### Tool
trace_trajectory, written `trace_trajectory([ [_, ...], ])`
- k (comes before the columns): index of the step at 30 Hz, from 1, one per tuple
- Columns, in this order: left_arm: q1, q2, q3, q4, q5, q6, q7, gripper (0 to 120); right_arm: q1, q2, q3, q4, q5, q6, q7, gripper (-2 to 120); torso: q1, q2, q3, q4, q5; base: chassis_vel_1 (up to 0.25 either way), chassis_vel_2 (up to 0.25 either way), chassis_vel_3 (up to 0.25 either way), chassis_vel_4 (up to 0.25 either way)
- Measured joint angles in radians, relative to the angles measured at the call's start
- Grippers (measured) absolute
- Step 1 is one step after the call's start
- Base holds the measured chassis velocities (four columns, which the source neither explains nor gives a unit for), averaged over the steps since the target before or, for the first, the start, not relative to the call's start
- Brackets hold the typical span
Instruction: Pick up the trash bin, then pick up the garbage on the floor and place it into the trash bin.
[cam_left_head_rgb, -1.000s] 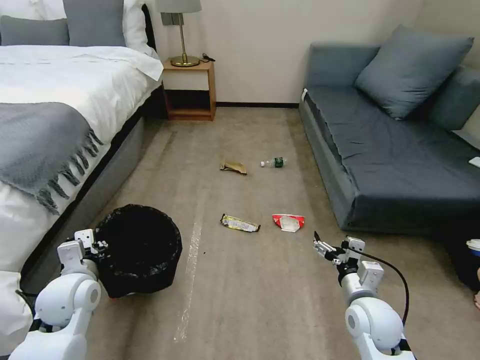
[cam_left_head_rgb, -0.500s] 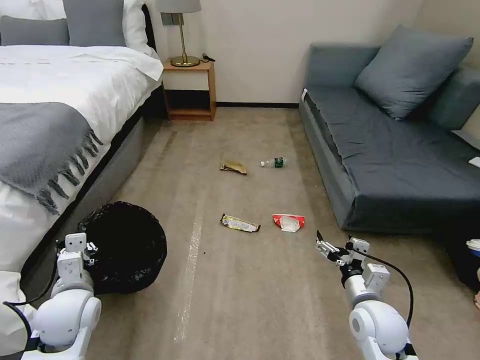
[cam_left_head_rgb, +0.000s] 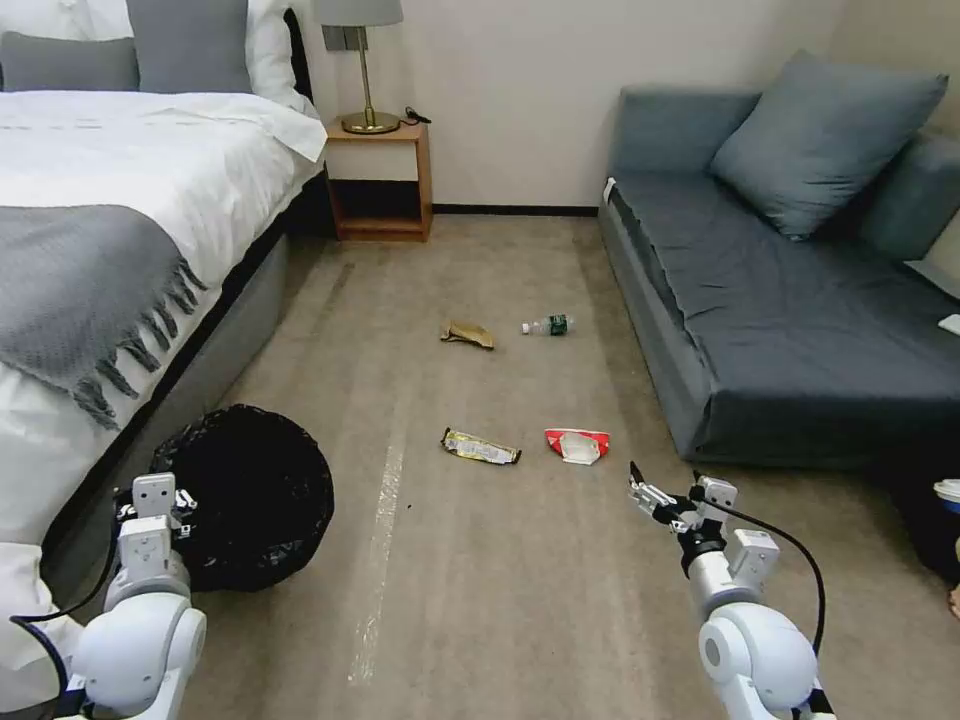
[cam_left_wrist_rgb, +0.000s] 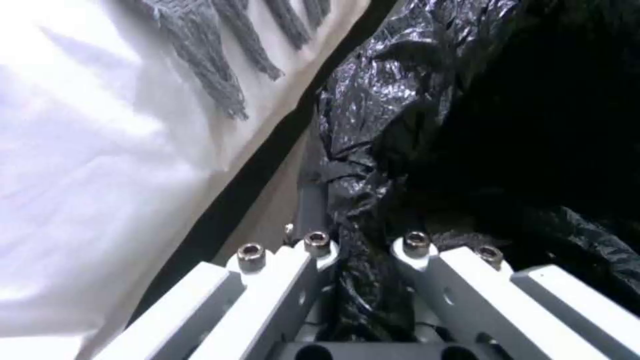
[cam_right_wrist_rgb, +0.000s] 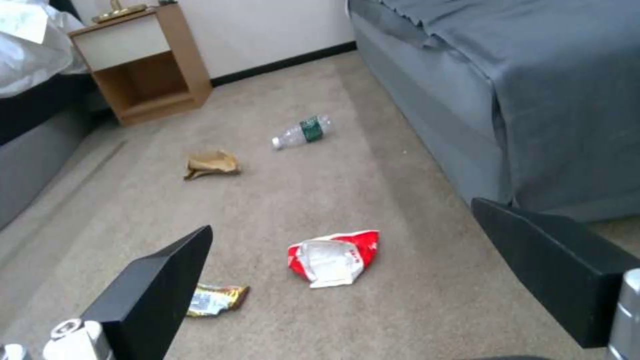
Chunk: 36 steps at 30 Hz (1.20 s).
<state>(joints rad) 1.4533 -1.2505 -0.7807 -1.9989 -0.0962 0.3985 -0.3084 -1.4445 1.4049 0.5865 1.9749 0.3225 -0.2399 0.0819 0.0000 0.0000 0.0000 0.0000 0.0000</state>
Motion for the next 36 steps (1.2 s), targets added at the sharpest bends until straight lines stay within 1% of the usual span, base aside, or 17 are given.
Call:
trace_trajectory([
  [10, 0.009, -0.014, 0.002, 0.007, 0.012, -0.023, 0.004, 3, -0.003, 0.006, 0.002, -0.007, -0.008, 0.007, -0.005, 100, 0.0, 0.0, 0.0, 0.0, 0.0, -0.015, 0.013, 0.016, -0.016],
  [17, 0.019, -0.035, 0.009, 0.017, 0.014, -0.035, 0.005, 3, -0.006, 0.014, 0.001, -0.012, -0.024, 0.013, -0.005, 100, 0.0, 0.0, 0.0, 0.0, 0.0, -0.028, 0.027, 0.027, -0.029],
  [19, 0.025, -0.039, 0.01, 0.022, 0.023, -0.049, 0.005, 3, -0.011, 0.016, -0.001, -0.014, -0.031, 0.017, -0.006, 100, 0.0, 0.0, 0.0, 0.0, -0.0001, 0.0, 0.0, 0.0, 0.0],
  [25, 0.032, -0.037, 0.007, 0.032, 0.03, -0.071, 0.005, 3, -0.02, 0.014, -0.001, -0.016, -0.039, 0.022, -0.01, 100, 0.0, 0.0, 0.0, 0.0, 0.0, -0.013, 0.023, 0.017, -0.017],
  [36, 0.025, -0.03, 0.004, 0.035, 0.04, -0.081, 0.007, 3, -0.015, 0.016, -0.004, -0.018, -0.04, 0.022, -0.018, 100, 0.0, 0.0, 0.0, 0.0001, 0.0, -0.06, 0.056, 0.07, -0.05],
])
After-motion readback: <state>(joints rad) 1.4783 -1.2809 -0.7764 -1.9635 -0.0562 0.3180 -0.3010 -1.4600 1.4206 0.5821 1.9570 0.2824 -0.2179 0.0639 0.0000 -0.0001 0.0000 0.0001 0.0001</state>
